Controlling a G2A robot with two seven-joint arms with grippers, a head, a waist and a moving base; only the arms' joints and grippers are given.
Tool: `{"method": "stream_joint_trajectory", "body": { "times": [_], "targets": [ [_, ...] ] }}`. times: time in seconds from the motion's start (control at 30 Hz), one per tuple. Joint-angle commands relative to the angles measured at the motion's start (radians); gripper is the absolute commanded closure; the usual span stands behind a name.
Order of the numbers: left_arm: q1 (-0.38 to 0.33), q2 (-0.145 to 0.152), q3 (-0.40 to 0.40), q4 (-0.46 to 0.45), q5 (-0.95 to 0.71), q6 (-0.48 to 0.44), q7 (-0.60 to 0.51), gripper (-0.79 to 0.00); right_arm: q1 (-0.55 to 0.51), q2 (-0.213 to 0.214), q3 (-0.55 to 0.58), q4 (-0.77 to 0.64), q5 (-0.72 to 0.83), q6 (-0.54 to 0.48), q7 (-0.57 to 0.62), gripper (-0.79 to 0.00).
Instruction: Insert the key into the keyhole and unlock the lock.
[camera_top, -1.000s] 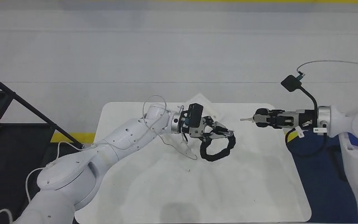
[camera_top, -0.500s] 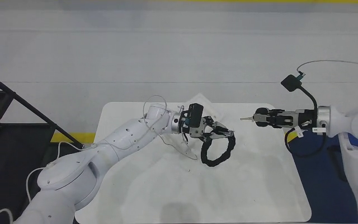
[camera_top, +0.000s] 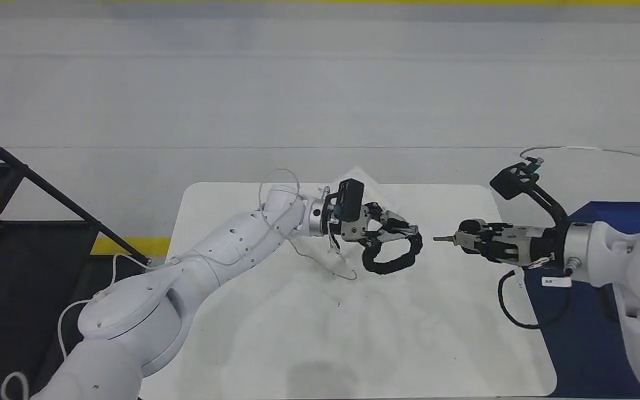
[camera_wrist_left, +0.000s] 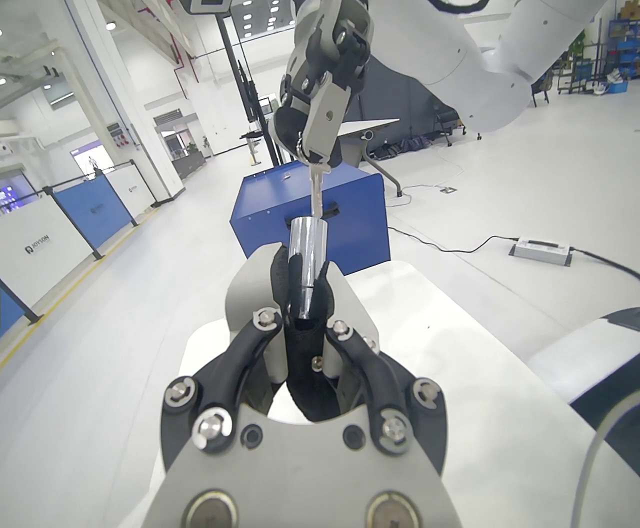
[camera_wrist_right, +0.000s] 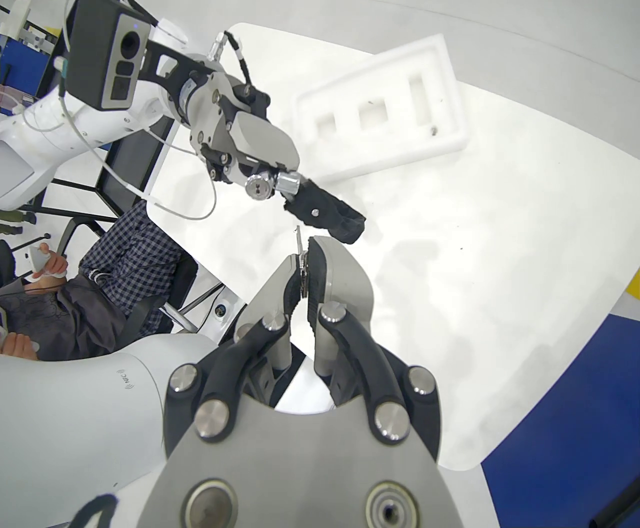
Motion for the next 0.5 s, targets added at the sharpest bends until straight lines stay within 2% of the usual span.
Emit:
{"method": "stream_joint_trajectory", "body": {
  "times": [0.0,0.27,0.47],
  "targets": [
    [-0.002,-0.013,0.012,0.024,0.016,0.043,0.043,0.000,-0.015,0.003,0.007,-0.022,0.001,0.003,-0.006,0.000],
    [-0.030,-0.062,0.088,0.117,0.044,0.171,0.172,0.000,-0.055,0.010,0.018,-0.074,-0.013,0.013,-0.054,0.000],
    [-0.014,-0.096,0.088,0.182,0.061,0.205,0.205,0.000,-0.073,0.014,0.021,-0.081,-0.009,0.010,-0.103,0.000]
  ]
}}
